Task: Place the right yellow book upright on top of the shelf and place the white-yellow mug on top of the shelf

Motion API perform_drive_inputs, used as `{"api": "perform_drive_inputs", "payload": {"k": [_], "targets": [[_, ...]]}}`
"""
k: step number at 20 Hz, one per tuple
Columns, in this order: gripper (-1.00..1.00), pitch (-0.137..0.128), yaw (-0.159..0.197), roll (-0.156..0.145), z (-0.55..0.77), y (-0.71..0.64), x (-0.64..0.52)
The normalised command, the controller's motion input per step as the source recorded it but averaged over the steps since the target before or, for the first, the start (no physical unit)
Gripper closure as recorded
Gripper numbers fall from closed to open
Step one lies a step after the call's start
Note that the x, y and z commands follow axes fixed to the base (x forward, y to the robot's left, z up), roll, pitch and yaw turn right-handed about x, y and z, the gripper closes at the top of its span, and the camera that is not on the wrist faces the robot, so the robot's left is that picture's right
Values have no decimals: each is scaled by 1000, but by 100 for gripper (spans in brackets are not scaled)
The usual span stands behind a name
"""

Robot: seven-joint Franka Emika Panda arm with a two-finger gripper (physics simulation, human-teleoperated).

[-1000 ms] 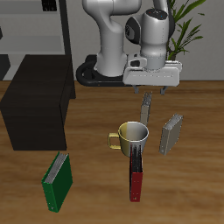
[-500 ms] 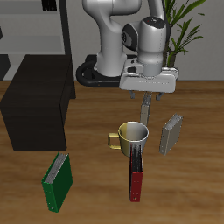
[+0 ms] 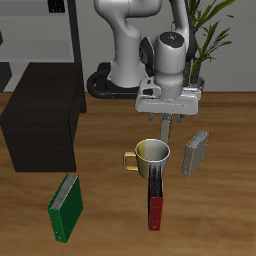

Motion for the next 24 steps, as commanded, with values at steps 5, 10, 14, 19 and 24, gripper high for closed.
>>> {"api": "perform_drive_inputs", "payload": {"k": [5,10,14,19,24], "targets": [[100,35,-2,28,-152,0,108],[100,-8,0,13,84,-8,-32],[100,-32,-9,0,326,-114,-48],[100,-13,-36,-5,372,-224,-31],[100,-34,-42,-51,563,-473,-79]]}}
